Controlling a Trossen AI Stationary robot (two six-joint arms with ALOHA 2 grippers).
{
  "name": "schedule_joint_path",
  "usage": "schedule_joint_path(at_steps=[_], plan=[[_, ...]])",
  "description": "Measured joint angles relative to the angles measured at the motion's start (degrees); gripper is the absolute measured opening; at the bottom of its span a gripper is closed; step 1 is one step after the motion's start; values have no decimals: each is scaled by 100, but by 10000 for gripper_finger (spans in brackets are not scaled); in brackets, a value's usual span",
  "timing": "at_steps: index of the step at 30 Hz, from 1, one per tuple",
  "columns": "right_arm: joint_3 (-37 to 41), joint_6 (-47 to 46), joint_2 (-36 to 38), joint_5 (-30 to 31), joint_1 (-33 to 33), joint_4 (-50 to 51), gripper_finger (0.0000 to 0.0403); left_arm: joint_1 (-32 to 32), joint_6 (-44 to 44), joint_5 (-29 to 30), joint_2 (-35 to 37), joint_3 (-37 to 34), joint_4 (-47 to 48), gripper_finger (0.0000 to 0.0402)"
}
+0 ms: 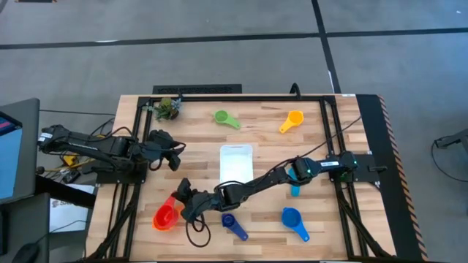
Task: Nest measuring cups in basket
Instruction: Stack the red measuring cup on top of the orange measuring cup
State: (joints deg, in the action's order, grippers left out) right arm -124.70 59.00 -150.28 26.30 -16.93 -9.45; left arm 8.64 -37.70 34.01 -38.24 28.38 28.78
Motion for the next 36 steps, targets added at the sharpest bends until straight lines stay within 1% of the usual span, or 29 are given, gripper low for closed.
schedule_joint_path(at_steps=[6,11,15,18,20,23,26,28,30,33,35,36], plan=[[0,-46,0,-98,9,-9,41,0,-93,-21,0,0,1,139],[0,-77,0,-91,9,-26,76,0,-94,-21,0,0,1,139],[0,-403,0,-23,9,-48,111,0,-105,-58,0,0,2,139],[0,-494,0,351,9,-50,136,0,-112,-130,0,0,3,139],[0,-415,0,770,-13,-49,150,1,-191,-230,0,0,7,139],[0,-155,0,1671,-83,-46,165,42,-321,-488,0,0,17,139],[0,-19,0,2589,-190,-44,173,192,-503,-876,0,0,34,139],[0,-126,2,2890,-239,-13,175,354,-680,-1092,0,0,98,139],[4,-489,63,2914,-271,163,175,572,-905,-1195,0,0,186,139],[0,-1227,164,2779,-312,340,174,976,-1336,-1182,-2,0,400,139],[9,-1790,341,2660,-325,882,171,1271,-1661,-1155,-2,0,498,139],[9,-2182,427,2463,-325,1096,169,1431,-1827,-1143,-2,0,550,139]])
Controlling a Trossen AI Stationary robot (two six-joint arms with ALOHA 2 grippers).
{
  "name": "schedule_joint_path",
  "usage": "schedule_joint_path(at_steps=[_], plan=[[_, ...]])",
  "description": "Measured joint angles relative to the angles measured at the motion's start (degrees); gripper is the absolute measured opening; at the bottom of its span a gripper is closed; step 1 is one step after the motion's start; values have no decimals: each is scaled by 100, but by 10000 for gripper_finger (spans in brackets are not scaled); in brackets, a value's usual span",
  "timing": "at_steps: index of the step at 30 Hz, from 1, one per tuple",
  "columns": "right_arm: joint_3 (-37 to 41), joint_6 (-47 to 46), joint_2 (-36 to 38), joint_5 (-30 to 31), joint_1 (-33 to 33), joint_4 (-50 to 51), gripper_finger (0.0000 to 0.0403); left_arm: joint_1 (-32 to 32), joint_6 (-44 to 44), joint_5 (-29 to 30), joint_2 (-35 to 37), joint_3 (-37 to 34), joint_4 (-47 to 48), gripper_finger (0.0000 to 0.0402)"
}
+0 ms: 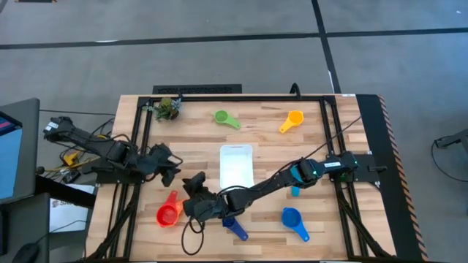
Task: Nest measuring cups in basket
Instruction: Stack the red measuring cup on top of the orange measuring cup
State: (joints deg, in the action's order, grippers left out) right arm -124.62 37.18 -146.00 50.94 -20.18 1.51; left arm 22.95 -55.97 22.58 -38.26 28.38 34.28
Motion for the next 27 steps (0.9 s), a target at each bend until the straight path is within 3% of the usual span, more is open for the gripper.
schedule_joint_path(at_steps=[5,9,14,21,27], plan=[[-22,-2110,574,-1214,146,1718,159,829,-785,16,0,0,172,139],[-4,-3063,774,-1780,269,2765,147,1457,-1223,-73,0,0,266,123],[3,-3402,829,-1860,193,3176,122,2042,-1644,-90,0,0,422,78],[27,-3578,849,-2042,61,3299,69,2356,-2454,-254,-28,-2,1632,6],[27,-3685,851,-3205,28,3144,11,2361,-2553,-388,-420,-186,1436,2]])
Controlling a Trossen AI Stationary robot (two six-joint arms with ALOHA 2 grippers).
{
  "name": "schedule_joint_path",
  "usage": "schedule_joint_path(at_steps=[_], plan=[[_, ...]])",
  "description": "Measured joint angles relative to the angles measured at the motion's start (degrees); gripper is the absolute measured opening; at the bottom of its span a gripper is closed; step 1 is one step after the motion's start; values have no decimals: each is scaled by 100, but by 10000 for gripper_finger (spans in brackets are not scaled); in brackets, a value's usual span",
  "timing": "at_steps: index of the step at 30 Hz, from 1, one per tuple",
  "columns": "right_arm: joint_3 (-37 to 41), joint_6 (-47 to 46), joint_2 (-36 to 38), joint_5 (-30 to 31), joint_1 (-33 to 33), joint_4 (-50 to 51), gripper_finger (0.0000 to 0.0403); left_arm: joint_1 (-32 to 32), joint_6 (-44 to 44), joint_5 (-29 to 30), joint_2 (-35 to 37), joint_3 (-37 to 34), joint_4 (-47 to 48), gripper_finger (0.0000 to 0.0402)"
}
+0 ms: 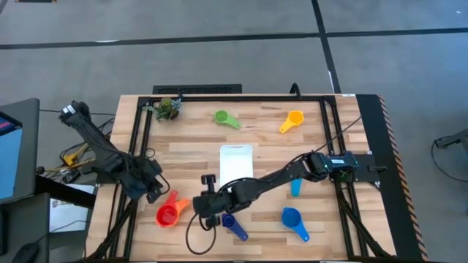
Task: Nest measuring cups in basket
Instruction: Stack the red measuring cup on top of the orange measuring cup
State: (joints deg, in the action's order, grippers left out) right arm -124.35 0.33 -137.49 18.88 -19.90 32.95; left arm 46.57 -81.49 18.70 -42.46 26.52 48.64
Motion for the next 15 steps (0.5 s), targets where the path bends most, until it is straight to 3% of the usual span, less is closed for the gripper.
schedule_joint_path(at_steps=[5,11,15], plan=[[-1,-184,0,-950,-19,-394,14,-2,-70,-159,-610,-56,-188,1],[1,-308,137,-905,-131,-338,8,-2,173,-172,-1204,-63,-915,0],[-4,-426,291,-361,-248,221,8,-6,336,-59,-1478,-63,-1367,0]])
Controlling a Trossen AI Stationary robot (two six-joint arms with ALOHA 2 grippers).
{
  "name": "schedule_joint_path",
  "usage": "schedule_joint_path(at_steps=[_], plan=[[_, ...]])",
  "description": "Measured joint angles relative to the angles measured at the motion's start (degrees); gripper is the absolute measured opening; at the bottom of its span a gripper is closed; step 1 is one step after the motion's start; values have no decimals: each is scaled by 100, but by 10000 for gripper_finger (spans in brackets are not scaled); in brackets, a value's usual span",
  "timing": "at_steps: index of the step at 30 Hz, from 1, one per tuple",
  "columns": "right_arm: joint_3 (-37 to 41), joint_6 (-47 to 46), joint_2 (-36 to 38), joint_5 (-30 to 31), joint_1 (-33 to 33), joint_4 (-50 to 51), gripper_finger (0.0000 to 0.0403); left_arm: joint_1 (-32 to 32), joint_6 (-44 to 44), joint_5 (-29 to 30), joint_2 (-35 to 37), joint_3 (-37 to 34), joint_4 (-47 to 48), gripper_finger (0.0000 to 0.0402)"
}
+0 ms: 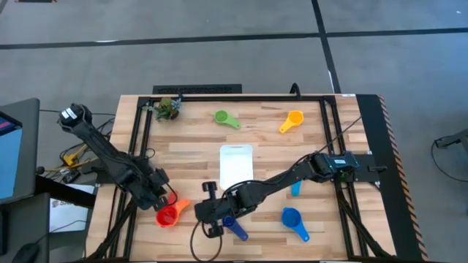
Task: Nest measuring cups in basket
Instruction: Stack the red measuring cup on top of the orange measuring cup
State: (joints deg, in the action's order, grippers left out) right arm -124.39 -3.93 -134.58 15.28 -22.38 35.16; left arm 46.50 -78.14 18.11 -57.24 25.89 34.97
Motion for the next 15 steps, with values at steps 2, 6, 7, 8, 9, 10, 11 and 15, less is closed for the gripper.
schedule_joint_path(at_steps=[2,6,7,8,9,10,11,15], plan=[[1,-66,23,247,-48,185,5,-36,84,66,-69,0,-158,0],[-1,-337,140,1112,-211,884,8,-205,430,263,-100,2,-509,0],[-7,-406,149,1243,-224,971,10,-260,536,290,-100,2,-613,0],[-7,-475,149,1320,-244,1078,12,-329,661,297,-102,2,-750,0],[-5,-512,146,1336,-242,1160,12,-389,791,295,-100,2,-885,0],[-5,-555,136,1328,-239,1205,11,-444,914,275,-100,2,-994,0],[-3,-597,136,1330,-237,1243,9,-494,1032,227,-100,2,-1111,0],[-3,-661,136,1331,-238,1271,5,-631,1462,-38,-100,4,-1547,0]])
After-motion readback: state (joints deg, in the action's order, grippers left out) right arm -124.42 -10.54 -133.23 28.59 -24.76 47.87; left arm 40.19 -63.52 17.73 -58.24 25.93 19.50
